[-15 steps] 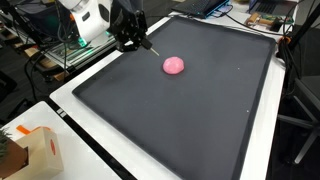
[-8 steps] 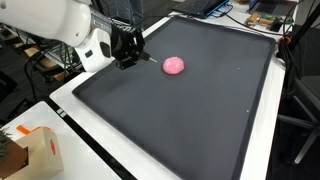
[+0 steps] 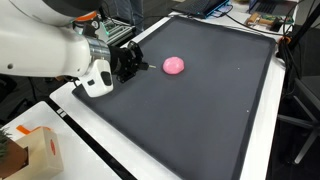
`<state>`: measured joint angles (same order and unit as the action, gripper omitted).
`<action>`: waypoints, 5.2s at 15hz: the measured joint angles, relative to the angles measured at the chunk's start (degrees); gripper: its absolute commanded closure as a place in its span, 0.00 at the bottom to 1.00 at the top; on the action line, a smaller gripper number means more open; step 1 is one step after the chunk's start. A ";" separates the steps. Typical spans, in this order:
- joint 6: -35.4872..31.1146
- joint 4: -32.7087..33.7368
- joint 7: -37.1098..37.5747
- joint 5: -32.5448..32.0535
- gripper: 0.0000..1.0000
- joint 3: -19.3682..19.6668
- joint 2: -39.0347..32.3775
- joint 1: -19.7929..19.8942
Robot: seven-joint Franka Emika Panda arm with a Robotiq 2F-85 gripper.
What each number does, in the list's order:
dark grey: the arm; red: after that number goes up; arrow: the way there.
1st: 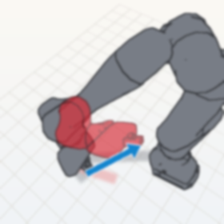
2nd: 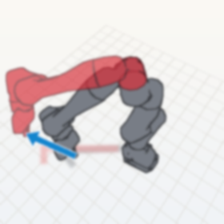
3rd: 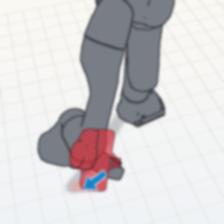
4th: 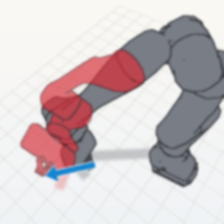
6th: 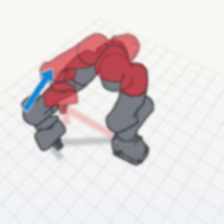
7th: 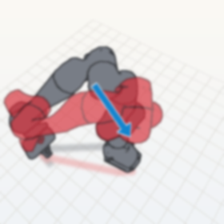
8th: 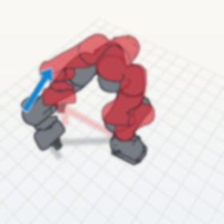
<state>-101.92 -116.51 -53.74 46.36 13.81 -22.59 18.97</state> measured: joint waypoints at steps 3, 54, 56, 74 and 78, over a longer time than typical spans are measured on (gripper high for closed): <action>0.41 2.19 -0.37 0.46 0.97 -0.85 -2.39 1.29; -27.70 -11.69 41.23 -34.96 0.87 -13.79 20.31 -18.07; -27.73 -11.70 41.23 -34.96 0.87 -13.78 20.32 -18.07; -5.18 5.10 76.12 -70.08 0.97 -22.55 10.03 -32.55; 0.61 10.33 83.35 -76.26 0.97 -22.69 3.31 -37.47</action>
<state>-101.31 -106.18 29.61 -29.91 -8.88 -19.29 -18.51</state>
